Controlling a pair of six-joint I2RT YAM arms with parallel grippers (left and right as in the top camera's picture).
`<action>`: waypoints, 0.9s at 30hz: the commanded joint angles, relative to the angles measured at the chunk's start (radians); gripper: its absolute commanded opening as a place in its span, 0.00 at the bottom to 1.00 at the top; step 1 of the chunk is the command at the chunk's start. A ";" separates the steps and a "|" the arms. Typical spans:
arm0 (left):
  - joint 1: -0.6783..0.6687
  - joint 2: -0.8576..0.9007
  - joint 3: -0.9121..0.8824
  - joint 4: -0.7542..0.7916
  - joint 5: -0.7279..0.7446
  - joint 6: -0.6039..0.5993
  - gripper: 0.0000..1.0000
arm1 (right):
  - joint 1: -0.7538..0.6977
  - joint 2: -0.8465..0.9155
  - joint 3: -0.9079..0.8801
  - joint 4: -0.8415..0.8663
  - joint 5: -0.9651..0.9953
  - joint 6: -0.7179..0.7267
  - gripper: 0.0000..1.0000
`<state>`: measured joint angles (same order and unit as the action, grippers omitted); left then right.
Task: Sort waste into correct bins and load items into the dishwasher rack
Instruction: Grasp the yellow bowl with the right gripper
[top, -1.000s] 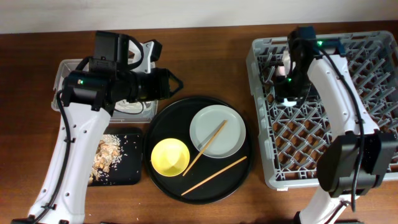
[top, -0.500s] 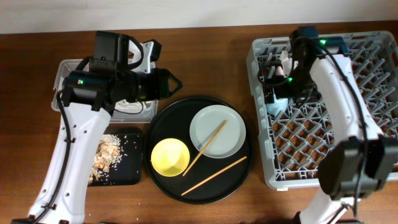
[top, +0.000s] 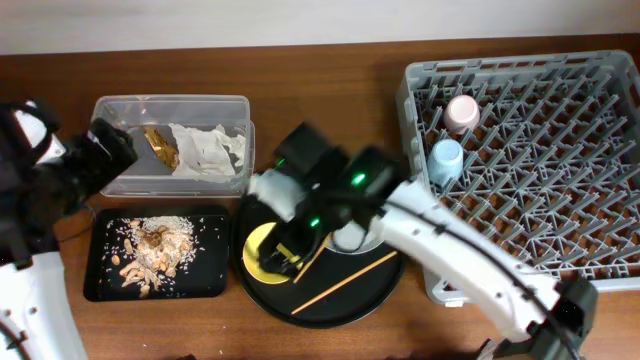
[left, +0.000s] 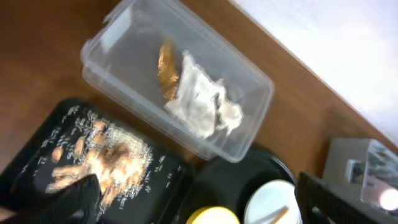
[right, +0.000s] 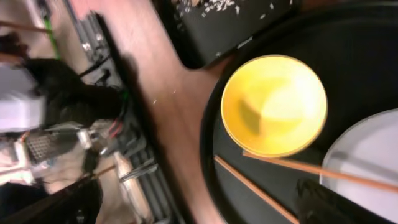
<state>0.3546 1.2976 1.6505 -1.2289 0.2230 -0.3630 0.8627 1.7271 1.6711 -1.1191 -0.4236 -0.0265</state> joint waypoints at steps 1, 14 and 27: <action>0.037 0.003 0.003 -0.048 -0.003 -0.003 0.99 | 0.109 0.032 -0.124 0.124 0.211 0.179 1.00; 0.037 0.003 0.003 -0.048 -0.003 -0.003 0.99 | 0.197 0.091 -0.574 0.871 0.264 0.174 0.29; 0.037 0.003 0.003 -0.048 -0.003 -0.003 0.99 | 0.197 0.058 -0.572 0.862 0.248 0.174 0.04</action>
<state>0.3859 1.3010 1.6505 -1.2762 0.2234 -0.3630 1.0569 1.8523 1.1057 -0.2554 -0.1570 0.1432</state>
